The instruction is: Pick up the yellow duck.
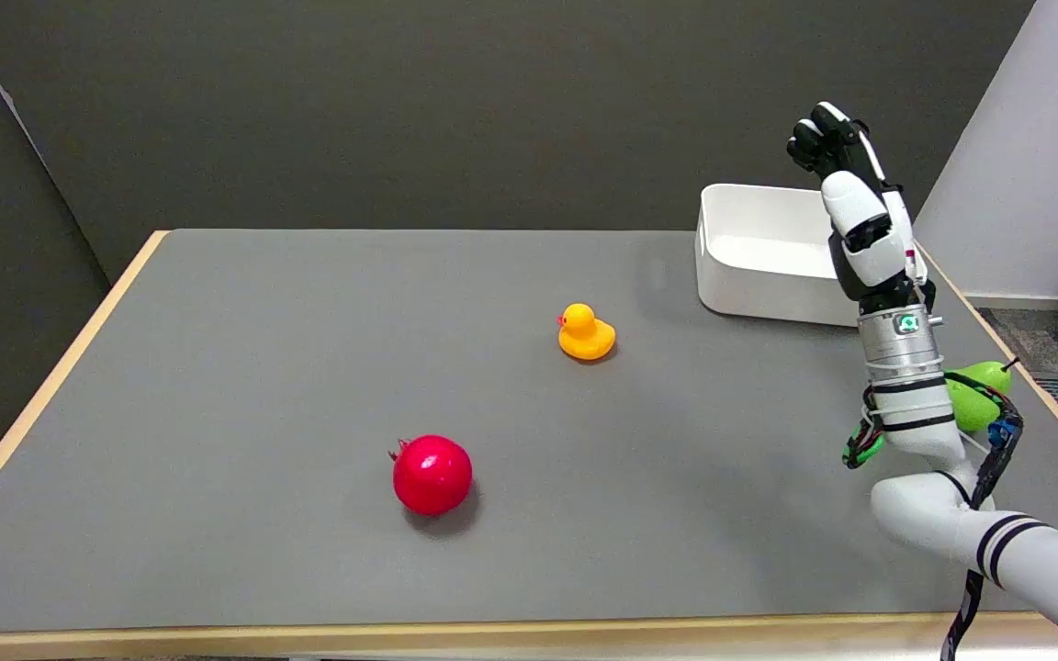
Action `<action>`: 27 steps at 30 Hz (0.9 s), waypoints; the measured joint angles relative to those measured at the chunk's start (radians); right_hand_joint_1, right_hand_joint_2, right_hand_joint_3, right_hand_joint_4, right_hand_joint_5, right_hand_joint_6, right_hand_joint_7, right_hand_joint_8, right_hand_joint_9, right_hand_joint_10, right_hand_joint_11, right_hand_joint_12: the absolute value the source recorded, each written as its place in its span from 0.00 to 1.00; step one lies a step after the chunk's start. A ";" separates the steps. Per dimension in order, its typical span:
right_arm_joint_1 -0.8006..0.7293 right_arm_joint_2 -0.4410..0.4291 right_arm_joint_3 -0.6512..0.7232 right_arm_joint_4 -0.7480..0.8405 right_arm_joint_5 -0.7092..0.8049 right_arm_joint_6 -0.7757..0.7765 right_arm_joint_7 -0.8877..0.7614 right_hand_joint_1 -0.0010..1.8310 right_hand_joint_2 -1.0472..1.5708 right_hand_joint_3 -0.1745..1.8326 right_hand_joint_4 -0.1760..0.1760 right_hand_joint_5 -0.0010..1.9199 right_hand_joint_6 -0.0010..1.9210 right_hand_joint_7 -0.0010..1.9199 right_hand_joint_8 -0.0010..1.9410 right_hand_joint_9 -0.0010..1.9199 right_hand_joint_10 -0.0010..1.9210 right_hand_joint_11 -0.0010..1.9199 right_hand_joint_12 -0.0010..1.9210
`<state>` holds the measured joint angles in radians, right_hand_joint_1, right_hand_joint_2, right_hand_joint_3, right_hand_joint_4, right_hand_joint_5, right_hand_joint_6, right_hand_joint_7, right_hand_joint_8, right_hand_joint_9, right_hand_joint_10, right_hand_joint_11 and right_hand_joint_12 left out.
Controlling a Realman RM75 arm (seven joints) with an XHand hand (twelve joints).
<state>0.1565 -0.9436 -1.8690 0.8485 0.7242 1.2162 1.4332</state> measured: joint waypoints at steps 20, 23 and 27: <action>0.005 0.012 0.035 0.110 -0.196 -0.075 -0.223 0.26 0.64 0.57 0.51 0.11 0.24 0.17 0.24 0.12 0.39 0.00 0.53; 0.024 0.014 0.029 0.144 -0.267 -0.141 -0.265 0.27 0.63 0.57 0.52 0.10 0.24 0.15 0.22 0.10 0.38 0.00 0.53; 0.065 0.013 0.005 0.186 -0.374 -0.252 -0.308 0.27 0.63 0.57 0.52 0.10 0.24 0.14 0.21 0.08 0.37 0.00 0.53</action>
<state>0.2220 -0.9303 -1.8638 1.0342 0.3498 0.9644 1.1256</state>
